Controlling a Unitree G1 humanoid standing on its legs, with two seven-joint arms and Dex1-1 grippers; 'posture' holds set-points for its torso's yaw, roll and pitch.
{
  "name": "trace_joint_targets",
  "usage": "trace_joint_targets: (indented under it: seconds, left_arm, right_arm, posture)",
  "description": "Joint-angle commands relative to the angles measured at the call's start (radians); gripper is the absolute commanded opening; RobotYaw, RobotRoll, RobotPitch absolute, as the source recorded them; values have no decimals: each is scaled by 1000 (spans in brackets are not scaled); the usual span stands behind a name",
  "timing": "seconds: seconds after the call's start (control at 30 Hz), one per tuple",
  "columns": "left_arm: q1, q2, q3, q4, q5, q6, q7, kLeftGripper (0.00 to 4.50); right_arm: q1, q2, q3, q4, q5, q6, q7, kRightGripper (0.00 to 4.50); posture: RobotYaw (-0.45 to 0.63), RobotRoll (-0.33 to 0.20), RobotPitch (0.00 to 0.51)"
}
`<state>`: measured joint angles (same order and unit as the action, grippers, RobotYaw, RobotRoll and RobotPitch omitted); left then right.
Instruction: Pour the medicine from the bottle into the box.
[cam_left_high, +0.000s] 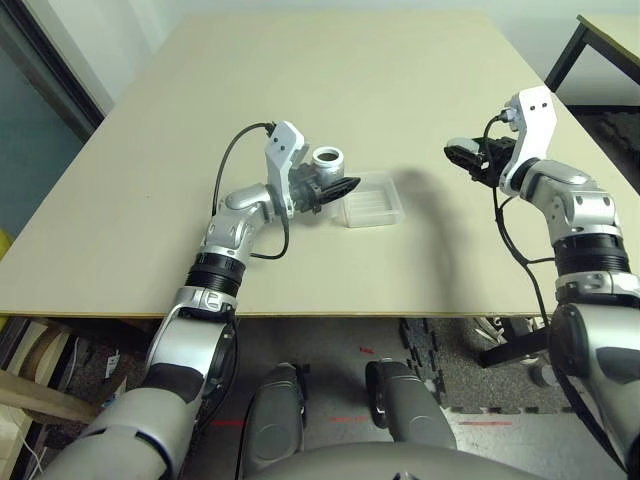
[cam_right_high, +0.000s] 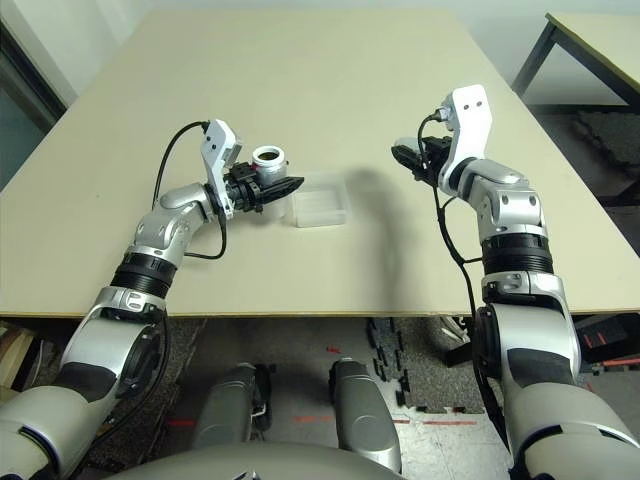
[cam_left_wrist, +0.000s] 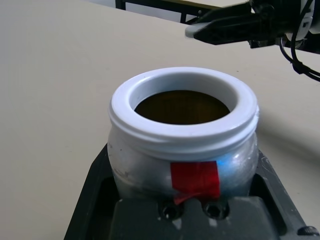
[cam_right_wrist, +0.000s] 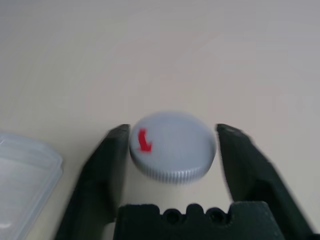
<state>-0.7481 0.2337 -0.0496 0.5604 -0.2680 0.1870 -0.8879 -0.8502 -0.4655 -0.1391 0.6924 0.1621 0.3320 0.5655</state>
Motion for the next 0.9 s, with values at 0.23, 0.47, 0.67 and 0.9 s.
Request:
trace_joint_targets:
  seconds: [0.23, 0.47, 0.67, 0.9]
  left_arm:
    - [-2, 25, 5, 2, 22, -9, 24, 2647]
    - [-31, 43, 7, 42, 43, -21, 38, 2647]
    - [-79, 87, -2, 119, 89, -76, 38, 2647]
    - [-183, 133, -5, 291, 176, -136, 102, 2647]
  right_arm:
    - [-2, 14, 14, 45, -9, -92, 14, 4500]
    - [44, -20, 23, -33, 18, -75, 153, 4500]
    - [126, -81, 48, -150, 55, -53, 343, 4500]
    - [236, -164, 112, -236, 66, -106, 575, 4500]
  posture:
    - [-162, 0, 108]
    - [-170, 0, 106]
    - [-174, 0, 104]
    - [-174, 0, 101]
